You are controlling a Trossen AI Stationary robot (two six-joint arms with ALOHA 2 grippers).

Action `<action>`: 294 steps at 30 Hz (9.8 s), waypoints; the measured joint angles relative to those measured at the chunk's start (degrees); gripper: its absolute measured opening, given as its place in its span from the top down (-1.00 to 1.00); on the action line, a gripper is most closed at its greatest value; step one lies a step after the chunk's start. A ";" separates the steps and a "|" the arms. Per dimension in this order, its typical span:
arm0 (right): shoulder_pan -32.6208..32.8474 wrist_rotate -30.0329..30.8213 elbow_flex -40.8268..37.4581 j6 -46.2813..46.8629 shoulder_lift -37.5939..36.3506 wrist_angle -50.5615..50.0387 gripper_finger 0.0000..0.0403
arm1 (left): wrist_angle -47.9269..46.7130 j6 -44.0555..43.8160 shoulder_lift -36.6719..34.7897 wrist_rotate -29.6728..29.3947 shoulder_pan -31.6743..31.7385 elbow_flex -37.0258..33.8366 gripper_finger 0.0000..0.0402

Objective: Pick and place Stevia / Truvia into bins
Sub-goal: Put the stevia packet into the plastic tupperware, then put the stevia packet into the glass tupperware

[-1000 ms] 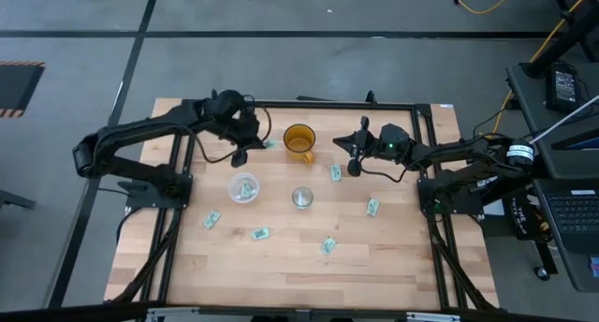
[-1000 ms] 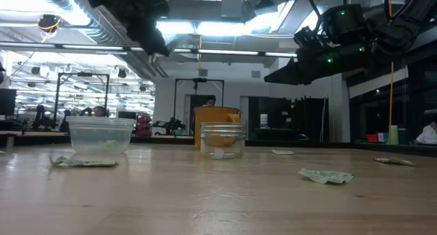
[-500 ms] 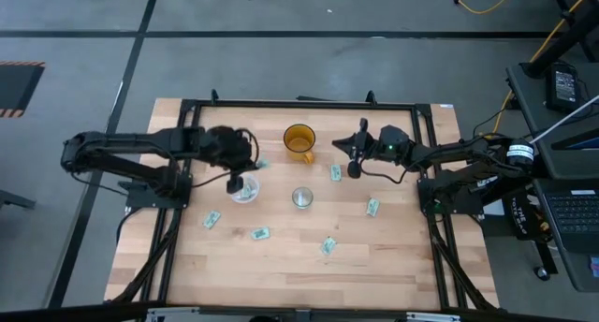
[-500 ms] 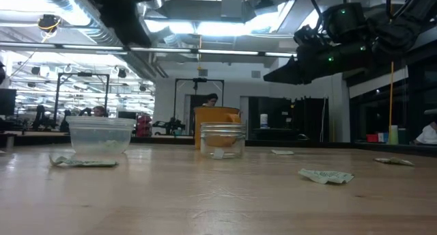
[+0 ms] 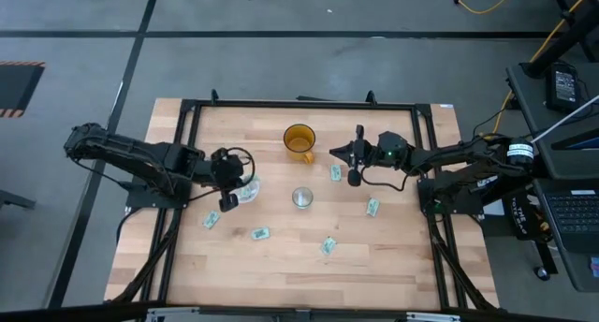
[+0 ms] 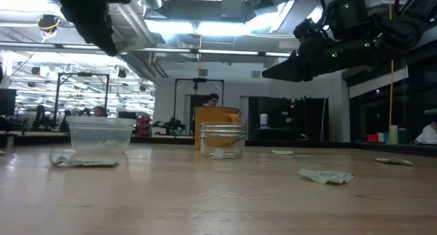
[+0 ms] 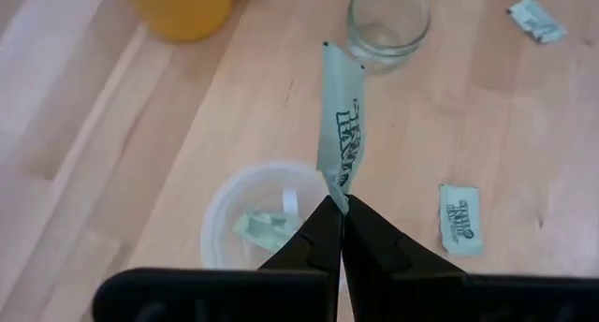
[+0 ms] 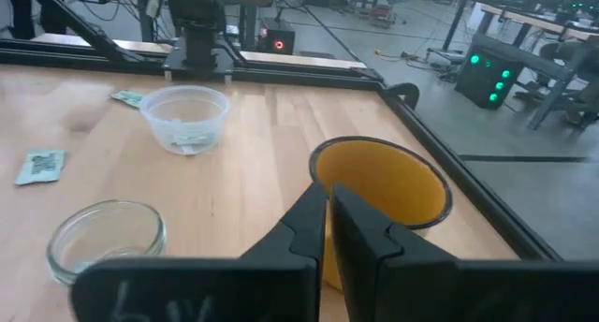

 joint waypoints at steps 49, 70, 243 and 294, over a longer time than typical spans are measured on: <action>0.26 0.04 0.00 10.72 0.00 -0.09 0.87 | 14.62 -11.94 0.61 -4.55 -2.30 -20.15 0.98; 0.26 0.02 0.00 10.77 0.00 -0.63 0.87 | 14.70 -12.78 0.59 -6.79 -2.30 -20.17 0.57; 37.17 14.29 25.83 86.16 20.96 -86.93 0.95 | 58.55 39.12 -19.04 -3.93 0.87 -34.58 0.99; 29.96 29.03 11.30 40.79 -7.14 -56.95 1.00 | 57.81 39.07 -19.04 -9.53 0.89 -34.58 0.96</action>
